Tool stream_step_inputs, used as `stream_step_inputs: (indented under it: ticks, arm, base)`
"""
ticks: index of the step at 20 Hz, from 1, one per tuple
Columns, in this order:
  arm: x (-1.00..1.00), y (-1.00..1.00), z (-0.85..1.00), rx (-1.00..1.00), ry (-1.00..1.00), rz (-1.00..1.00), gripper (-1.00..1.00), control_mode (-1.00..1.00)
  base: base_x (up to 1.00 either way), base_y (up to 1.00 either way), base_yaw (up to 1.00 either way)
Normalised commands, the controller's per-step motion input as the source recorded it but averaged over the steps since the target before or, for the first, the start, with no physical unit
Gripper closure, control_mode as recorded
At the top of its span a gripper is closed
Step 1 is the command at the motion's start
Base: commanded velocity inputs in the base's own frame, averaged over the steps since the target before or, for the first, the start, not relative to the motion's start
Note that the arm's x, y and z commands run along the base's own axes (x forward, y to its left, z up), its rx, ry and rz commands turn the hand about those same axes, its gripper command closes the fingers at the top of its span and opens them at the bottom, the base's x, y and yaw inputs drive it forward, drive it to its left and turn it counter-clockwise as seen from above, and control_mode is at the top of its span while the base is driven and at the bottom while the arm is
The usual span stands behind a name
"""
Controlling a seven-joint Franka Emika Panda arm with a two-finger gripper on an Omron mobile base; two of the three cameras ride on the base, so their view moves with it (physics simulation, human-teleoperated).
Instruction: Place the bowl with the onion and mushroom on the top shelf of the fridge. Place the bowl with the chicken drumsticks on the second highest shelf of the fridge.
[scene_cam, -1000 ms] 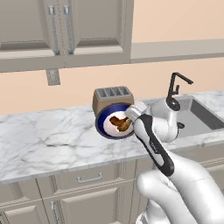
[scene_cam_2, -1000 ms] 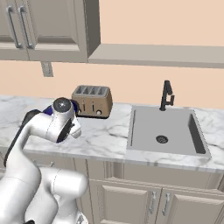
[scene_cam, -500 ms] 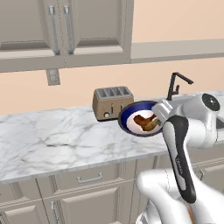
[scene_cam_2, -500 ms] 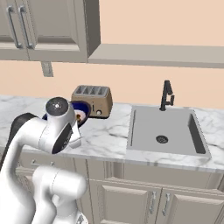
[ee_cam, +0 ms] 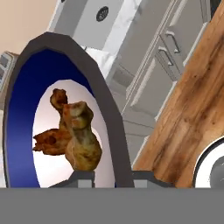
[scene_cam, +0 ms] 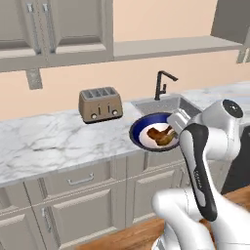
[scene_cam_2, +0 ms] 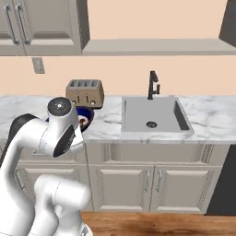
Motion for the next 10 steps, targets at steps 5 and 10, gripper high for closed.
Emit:
stream_step_inputs:
  ticks: [5,10]
  arm:
    - [0.0,0.0,0.0,0.0,0.0,0.0,1.0,1.0]
    - [0.0,0.0,0.0,0.0,0.0,0.0,1.0,1.0]
  base:
    - [-0.61,-0.29,-0.68]
    - [-0.11,-0.87,-0.64]
